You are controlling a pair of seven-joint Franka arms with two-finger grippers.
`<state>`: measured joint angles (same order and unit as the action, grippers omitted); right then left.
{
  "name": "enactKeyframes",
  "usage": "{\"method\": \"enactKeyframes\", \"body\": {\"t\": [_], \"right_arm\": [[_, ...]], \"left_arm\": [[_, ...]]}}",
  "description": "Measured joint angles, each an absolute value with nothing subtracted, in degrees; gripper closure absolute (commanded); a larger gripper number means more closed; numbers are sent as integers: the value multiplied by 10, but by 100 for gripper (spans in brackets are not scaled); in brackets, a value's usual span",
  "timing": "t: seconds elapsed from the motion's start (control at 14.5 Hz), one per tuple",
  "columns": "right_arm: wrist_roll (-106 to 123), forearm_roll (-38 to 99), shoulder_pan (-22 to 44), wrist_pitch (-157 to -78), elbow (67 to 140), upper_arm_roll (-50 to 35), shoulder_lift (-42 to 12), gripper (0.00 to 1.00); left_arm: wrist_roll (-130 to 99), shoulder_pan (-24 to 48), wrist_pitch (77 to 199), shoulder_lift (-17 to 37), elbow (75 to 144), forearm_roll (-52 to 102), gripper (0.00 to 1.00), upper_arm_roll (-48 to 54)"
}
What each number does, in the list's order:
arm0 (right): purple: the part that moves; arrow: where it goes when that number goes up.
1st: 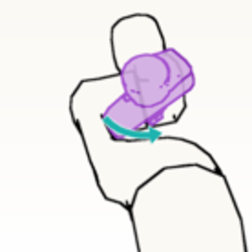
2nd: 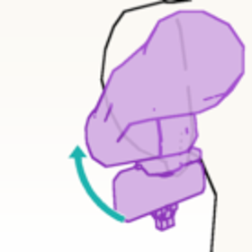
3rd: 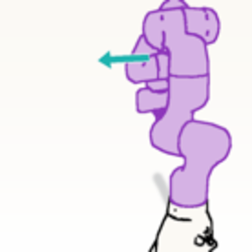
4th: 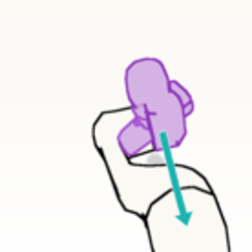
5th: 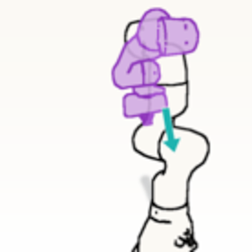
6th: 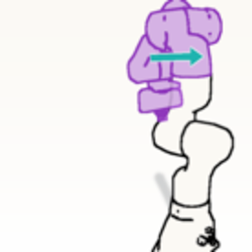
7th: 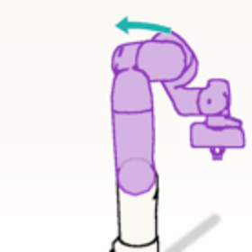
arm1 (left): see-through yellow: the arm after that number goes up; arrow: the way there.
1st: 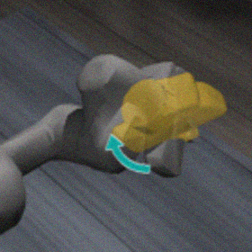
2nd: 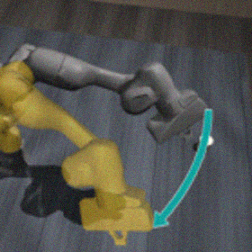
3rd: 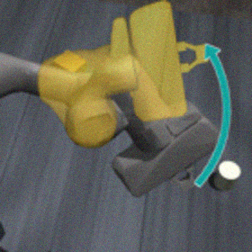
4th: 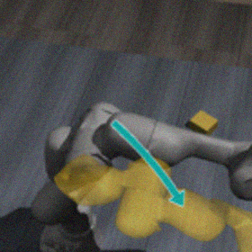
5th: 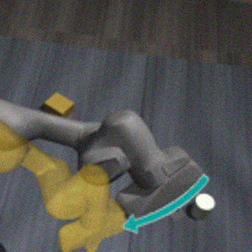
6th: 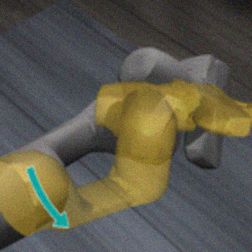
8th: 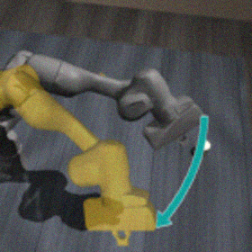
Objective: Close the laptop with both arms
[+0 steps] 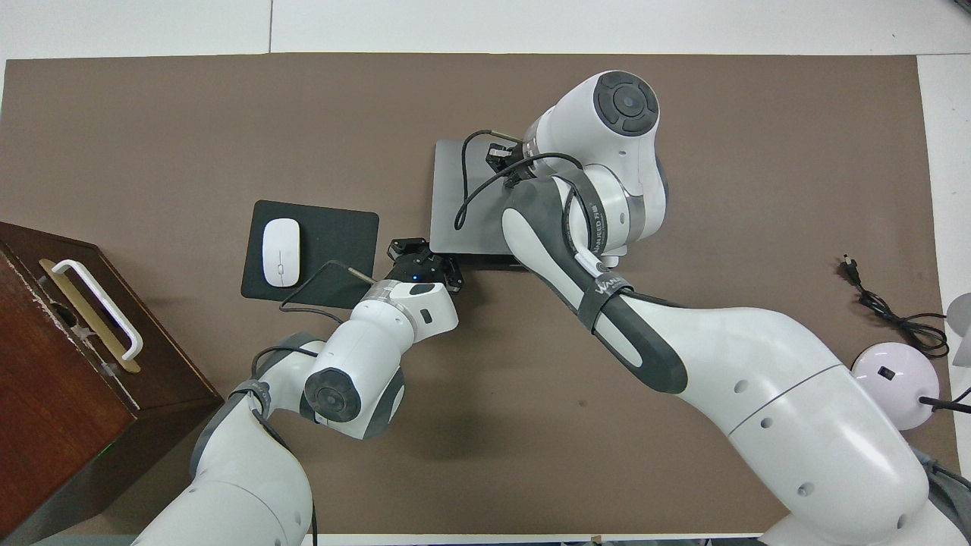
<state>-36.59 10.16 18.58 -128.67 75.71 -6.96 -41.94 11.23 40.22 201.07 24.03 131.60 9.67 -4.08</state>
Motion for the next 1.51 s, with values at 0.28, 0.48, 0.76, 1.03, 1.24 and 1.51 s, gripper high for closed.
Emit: {"method": "enactKeyframes", "body": {"t": [0.28, 0.48, 0.76, 1.03, 1.24, 1.51], "right_arm": [[-366, 102, 185, -1253, 753, -69, -413, 100], [-366, 102, 174, -1167, 734, -69, -389, 100], [-347, 98, 156, -1096, 706, -66, -349, 100], [-251, 58, 123, -1032, 701, -61, -294, 63], [-167, -8, 99, -1002, 698, -61, -249, 0], [7, -36, 42, -943, 697, -59, -189, 0]], "left_arm": [[115, 402, 2012, 240, 1316, 97, 100, -41], [120, 402, 2012, 240, 1316, 97, 100, -41], [120, 402, 2012, 240, 1316, 97, 100, -41], [119, 399, 2012, 240, 1317, 97, 100, -41], [119, 385, 1984, 224, 1325, 98, 100, -44], [121, 350, 1792, 122, 1325, 98, 100, -48]]}}
